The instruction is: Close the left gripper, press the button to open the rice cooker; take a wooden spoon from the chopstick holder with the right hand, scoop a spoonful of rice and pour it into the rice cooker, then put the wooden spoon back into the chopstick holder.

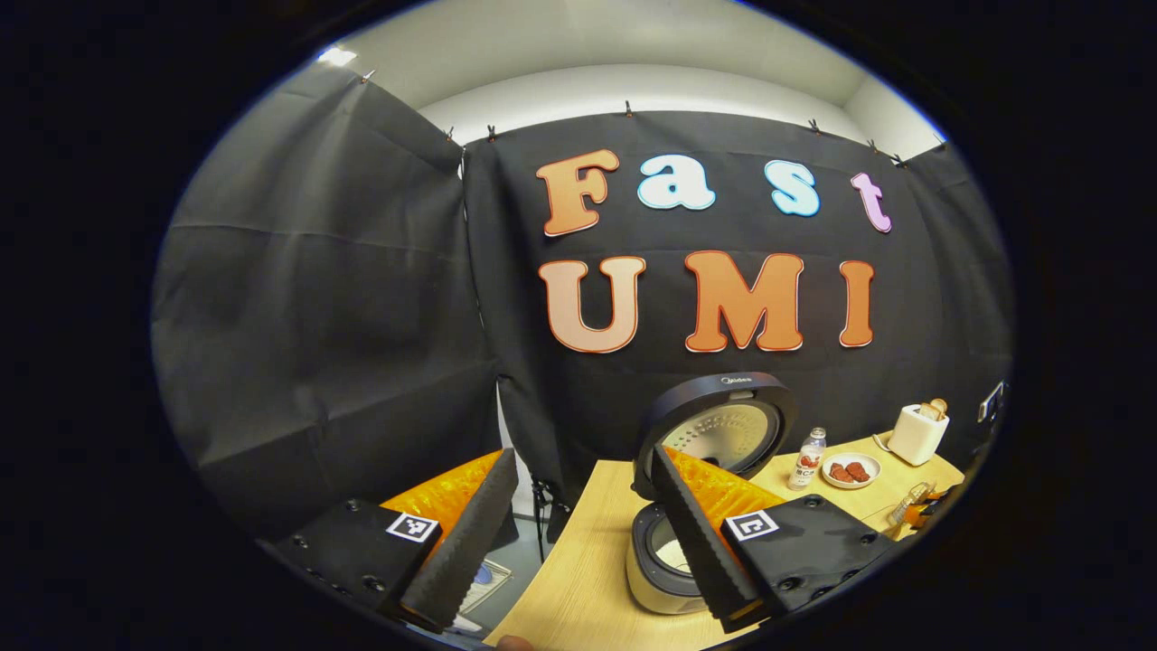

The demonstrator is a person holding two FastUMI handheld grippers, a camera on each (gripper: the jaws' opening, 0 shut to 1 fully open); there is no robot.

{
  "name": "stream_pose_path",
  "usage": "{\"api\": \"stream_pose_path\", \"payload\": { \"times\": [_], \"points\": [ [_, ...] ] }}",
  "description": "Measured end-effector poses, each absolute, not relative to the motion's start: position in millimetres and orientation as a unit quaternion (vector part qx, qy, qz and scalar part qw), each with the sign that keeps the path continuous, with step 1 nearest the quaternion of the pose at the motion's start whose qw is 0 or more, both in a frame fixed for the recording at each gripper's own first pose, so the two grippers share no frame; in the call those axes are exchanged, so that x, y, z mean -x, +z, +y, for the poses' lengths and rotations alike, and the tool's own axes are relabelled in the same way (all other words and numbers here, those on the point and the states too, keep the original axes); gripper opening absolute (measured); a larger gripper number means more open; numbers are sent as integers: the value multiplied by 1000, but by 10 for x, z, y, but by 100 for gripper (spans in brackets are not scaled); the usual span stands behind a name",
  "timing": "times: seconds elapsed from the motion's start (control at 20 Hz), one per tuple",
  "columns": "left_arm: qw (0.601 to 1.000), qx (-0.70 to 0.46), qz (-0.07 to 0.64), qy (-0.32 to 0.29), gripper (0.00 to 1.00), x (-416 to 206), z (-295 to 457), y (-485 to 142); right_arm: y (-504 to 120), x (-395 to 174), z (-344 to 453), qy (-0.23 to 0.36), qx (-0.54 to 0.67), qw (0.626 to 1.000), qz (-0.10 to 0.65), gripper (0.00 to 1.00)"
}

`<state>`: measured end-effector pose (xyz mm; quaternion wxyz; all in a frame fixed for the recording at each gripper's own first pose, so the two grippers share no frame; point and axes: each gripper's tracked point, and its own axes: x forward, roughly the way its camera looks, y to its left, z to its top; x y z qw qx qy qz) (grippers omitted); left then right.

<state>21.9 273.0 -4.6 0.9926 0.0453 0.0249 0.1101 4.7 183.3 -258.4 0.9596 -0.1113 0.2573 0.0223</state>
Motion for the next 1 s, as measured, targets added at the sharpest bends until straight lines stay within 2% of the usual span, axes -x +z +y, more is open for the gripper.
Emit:
{"api": "stream_pose_path", "payload": {
  "times": [0.3, 0.6, 0.8, 0.85, 1.0],
  "points": [
    [992, -42, 26, 116, 97, -180, 2811, -60, -2645, -20, 1908, 17, 25, 960, 280, 13],
    [991, -38, 27, 125, 97, -134, 2858, -89, -2698, 46, 2199, 49, -103, 948, 296, 13],
    [991, -39, 26, 126, 97, -130, 2843, -102, -2746, -58, 2254, 64, -179, 943, 274, 14],
    [991, -40, 28, 127, 100, -125, 2842, -114, -2770, -83, 2223, 62, -198, 940, 272, 13],
    [991, -39, 29, 127, 100, -135, 2819, -120, -2831, -145, 2144, 51, -260, 923, 279, 13]
  ]
}}
